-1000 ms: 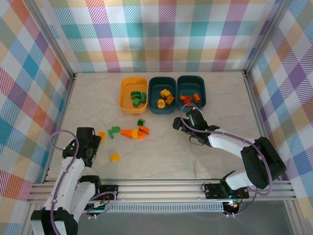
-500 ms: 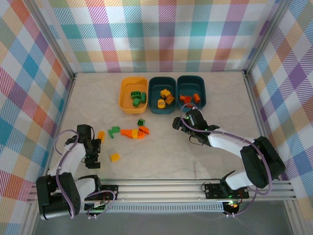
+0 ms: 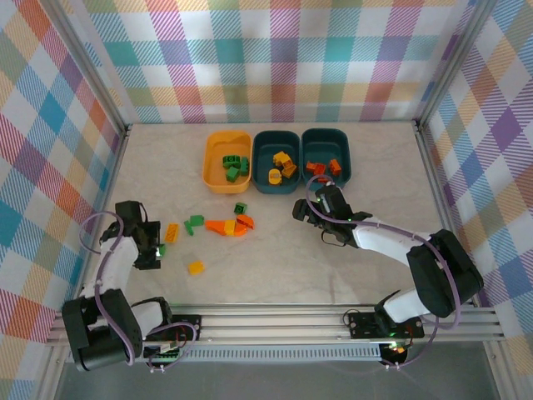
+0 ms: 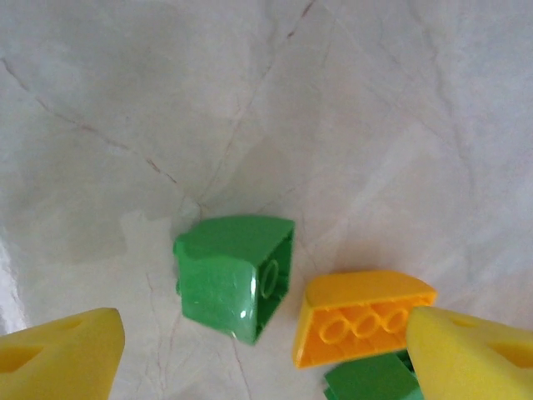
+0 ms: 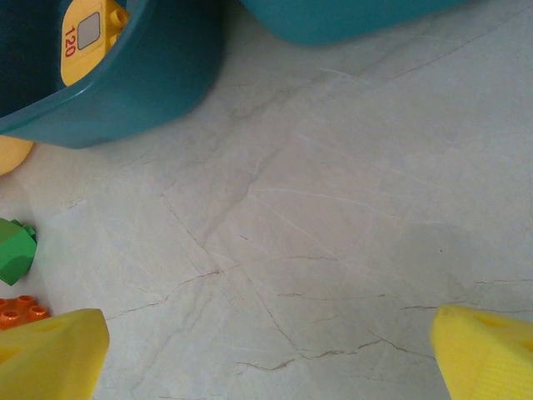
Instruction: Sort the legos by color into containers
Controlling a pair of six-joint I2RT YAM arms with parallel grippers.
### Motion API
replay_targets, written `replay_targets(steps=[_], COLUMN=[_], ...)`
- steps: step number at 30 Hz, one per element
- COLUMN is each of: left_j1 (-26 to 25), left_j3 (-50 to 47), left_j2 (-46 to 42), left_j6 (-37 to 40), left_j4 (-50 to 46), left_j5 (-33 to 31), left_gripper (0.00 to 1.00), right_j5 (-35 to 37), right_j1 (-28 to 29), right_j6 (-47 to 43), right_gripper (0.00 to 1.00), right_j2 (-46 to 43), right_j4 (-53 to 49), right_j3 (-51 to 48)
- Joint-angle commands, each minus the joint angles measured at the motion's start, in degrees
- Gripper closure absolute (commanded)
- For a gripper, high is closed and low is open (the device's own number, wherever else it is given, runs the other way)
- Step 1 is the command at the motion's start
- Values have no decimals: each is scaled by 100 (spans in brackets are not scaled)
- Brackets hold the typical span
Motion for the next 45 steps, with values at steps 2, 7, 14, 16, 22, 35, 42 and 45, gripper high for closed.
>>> replay_targets(steps=[2,7,14,16,22,35,42,45], left_j1=[251,307,444,477,515,509,260,254], left_j3=[213,298,166,175,145,183,652,463], left_j2=[695,1377,1564,1597,1529,-283,-643,-349], left_j6=[575,905,1107,1183,1279,1503,1459,1303], left_j4=[170,404,698,739,818,355,49,31], left_j5=[330,640,570,608,742,688,661,671], left_gripper=[12,15,34,37,45,48,41,34], right_j5=[-41,-38,-42,-51,-92,-172,-137,-121], right_j1=[16,17,18,21,20,18,23,19], right_j6=[-47,-56,-56,-56,-38,-38,-56,-72], right_gripper=[1,1,1,1,1,1,1,1], right_j2=[71,125,192,220,285,388,390,364], right_j4=[15,24,21,24,24,50,33,11], right_j3=[158,180,198,205,233,267,276,276])
